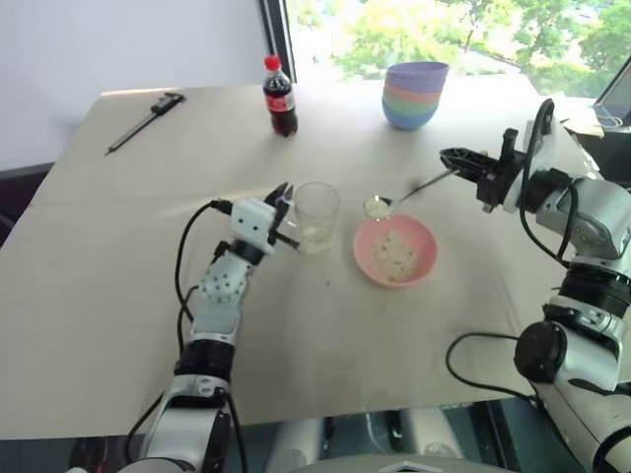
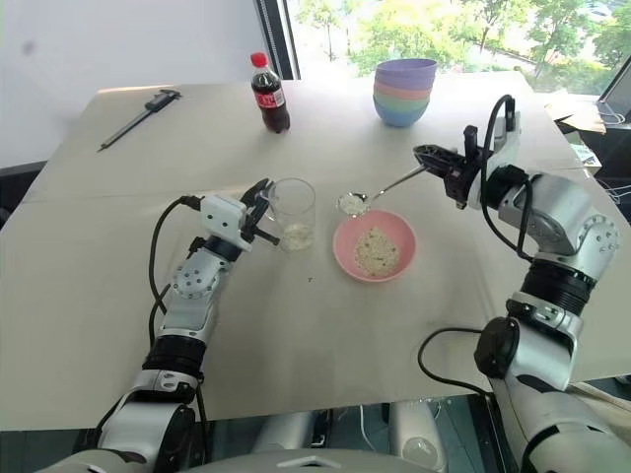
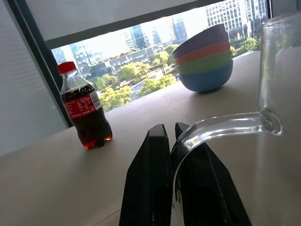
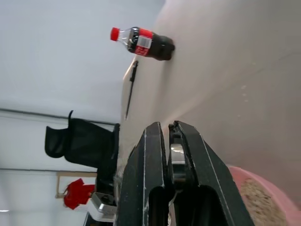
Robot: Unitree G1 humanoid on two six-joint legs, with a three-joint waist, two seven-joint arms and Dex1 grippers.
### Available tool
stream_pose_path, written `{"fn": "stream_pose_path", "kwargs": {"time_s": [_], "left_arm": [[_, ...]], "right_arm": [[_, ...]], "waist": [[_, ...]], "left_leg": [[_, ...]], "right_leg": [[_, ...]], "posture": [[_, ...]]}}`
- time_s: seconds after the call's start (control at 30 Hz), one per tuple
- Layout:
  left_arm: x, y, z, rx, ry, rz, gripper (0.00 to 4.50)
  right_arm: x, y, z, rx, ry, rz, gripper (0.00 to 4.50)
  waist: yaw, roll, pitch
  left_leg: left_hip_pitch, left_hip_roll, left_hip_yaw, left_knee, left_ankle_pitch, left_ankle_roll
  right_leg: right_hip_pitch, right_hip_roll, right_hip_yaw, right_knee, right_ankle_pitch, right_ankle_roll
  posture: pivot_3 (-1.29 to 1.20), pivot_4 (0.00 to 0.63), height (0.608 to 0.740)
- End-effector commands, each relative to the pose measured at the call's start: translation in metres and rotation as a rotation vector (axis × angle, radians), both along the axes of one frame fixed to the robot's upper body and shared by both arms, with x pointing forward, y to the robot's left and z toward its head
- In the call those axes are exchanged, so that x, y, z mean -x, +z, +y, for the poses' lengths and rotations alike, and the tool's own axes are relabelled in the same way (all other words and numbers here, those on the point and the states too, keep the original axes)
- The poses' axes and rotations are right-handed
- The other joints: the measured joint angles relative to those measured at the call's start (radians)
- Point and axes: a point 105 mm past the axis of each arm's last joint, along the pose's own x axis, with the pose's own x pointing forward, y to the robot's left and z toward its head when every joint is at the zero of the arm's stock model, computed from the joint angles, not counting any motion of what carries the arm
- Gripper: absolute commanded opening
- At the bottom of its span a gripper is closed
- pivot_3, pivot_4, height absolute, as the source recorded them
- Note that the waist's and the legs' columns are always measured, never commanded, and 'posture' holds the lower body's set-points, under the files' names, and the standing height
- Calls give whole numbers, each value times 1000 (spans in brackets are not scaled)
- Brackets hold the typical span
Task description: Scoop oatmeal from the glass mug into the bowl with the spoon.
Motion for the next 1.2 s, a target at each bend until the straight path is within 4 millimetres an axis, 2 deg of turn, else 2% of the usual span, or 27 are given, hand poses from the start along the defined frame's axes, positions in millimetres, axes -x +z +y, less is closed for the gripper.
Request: {"fn": "stream_pose_path", "kwargs": {"time_s": [0.03,0.2,0.4,0.57,0.77,0.87,0.97,1.03,1.1,1.2], "left_arm": [[1,-10,13,-23,33,33,34],[1,-10,14,-28,32,35,34],[2,-11,15,-30,39,37,34],[4,-13,15,-25,45,42,34],[4,-14,16,-18,55,48,34],[5,-15,17,-10,62,52,34],[5,-17,20,15,84,76,34],[5,-19,21,45,86,96,34],[7,-22,16,79,33,154,34],[9,-21,15,74,34,153,34]], "right_arm": [[7,16,-5,40,-16,-80,0],[12,23,5,227,32,-207,0],[23,48,36,496,127,-452,0],[28,48,46,767,171,-621,0],[39,52,64,964,266,-834,0],[47,52,73,1018,329,-916,0],[48,52,74,1058,348,-952,0],[45,53,71,1000,330,-914,0],[32,60,63,903,248,-840,0],[16,79,54,759,141,-778,0]], "waist": [[0,0,0],[-1,1,0],[-2,1,0],[6,0,-1],[5,0,-1],[5,0,-1],[6,0,-1],[6,0,-1],[4,-1,-1],[8,-1,-1]], "left_leg": [[0,0,0,0,0,0],[1,1,1,0,0,0],[2,1,2,0,0,0],[2,1,-1,0,0,0],[2,1,-1,0,0,0],[2,1,-1,0,0,0],[2,1,-1,0,0,0],[2,0,-1,0,0,0],[2,0,-1,0,0,0],[2,0,-1,0,0,0]], "right_leg": [[0,0,0,0,0,0],[0,2,2,0,0,0],[1,2,2,-1,0,0],[1,1,0,-2,0,0],[1,0,0,-2,0,1],[1,-1,0,-3,0,1],[1,-2,0,-3,0,1],[1,-3,0,-3,0,1],[1,-3,1,-3,0,1],[1,-4,1,-2,0,0]], "posture": [[0,150,740],[0,150,740],[0,150,740],[0,150,740],[0,150,740],[0,150,740],[0,150,740],[0,150,740],[0,150,740],[0,150,740]]}}
